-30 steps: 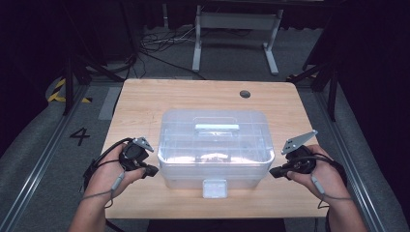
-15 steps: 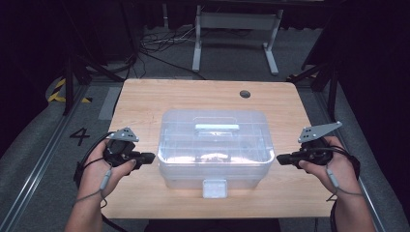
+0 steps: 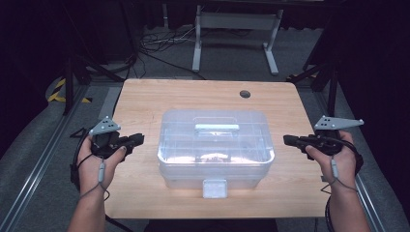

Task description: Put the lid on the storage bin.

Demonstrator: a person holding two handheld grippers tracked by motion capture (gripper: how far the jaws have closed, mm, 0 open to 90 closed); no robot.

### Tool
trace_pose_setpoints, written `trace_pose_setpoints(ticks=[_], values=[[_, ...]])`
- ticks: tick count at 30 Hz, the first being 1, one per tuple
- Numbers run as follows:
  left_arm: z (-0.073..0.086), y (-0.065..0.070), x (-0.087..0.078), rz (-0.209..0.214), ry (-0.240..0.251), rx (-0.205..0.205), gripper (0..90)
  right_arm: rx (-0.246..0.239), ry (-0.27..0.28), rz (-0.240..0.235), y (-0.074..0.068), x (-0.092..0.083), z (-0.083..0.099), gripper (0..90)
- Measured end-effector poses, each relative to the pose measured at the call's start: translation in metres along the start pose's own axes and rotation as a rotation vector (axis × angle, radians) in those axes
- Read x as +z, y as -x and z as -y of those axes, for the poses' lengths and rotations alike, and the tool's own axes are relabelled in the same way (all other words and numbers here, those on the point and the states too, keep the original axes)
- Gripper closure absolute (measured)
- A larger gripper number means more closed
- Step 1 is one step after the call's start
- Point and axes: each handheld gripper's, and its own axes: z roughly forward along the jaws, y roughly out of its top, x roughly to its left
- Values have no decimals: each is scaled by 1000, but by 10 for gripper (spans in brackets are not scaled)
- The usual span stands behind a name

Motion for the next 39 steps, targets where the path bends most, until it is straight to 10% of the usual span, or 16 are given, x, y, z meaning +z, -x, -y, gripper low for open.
trace_pose_setpoints(ticks=[19,39], values=[[27,-24,50,-112,-55,70,678,12,-37,118,42,43,30,765],[61,-45,84,-83,-209,60,549,22,-91,139,67,77,59,619]])
